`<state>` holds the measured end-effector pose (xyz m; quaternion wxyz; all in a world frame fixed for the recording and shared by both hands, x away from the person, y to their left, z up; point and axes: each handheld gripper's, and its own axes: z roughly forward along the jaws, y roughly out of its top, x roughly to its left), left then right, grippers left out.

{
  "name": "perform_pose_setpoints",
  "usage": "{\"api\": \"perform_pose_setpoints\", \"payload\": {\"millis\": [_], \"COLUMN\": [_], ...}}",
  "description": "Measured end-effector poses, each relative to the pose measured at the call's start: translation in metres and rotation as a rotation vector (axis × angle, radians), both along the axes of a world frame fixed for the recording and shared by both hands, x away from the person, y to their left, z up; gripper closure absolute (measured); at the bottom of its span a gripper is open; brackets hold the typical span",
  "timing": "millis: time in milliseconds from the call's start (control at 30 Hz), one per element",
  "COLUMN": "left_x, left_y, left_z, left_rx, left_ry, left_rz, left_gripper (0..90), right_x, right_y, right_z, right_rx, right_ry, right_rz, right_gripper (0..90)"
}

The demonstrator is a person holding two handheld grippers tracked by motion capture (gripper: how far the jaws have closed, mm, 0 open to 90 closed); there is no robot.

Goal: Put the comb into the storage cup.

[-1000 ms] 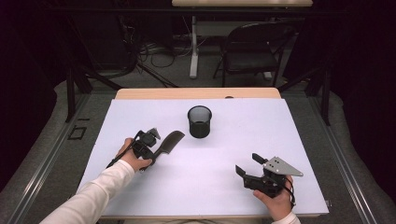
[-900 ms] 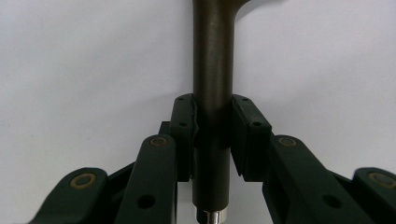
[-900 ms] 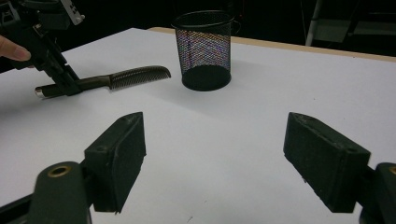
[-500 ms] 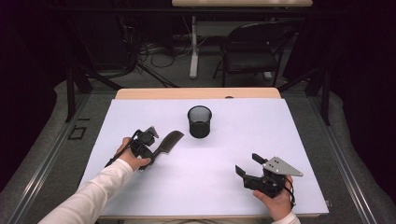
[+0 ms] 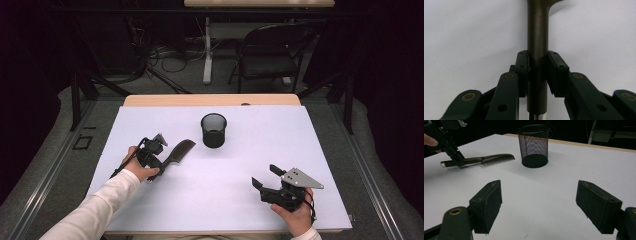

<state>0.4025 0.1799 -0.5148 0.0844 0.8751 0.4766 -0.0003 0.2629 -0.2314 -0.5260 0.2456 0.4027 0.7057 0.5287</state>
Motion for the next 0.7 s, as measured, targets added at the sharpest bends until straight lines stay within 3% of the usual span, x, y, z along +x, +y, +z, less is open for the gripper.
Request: {"api": "perform_pose_setpoints", "payload": {"millis": [500, 700], "left_x": [0.003, 0.002], "left_y": [0.010, 0.015], "left_z": [0.012, 0.022], "left_rx": [-0.059, -0.102], "left_ry": [-0.045, -0.095], "left_rz": [0.033, 0.058], "left_gripper": [72.4, 72.4], "right_x": [0.000, 0.000], "right_y": [0.000, 0.000], "right_z": [0.000, 0.000], "right_rx": [-0.003, -0.004], "right_ry": [-0.001, -0.001], "right_rz": [0.002, 0.001], "right_gripper": [20.8, 20.8]}}
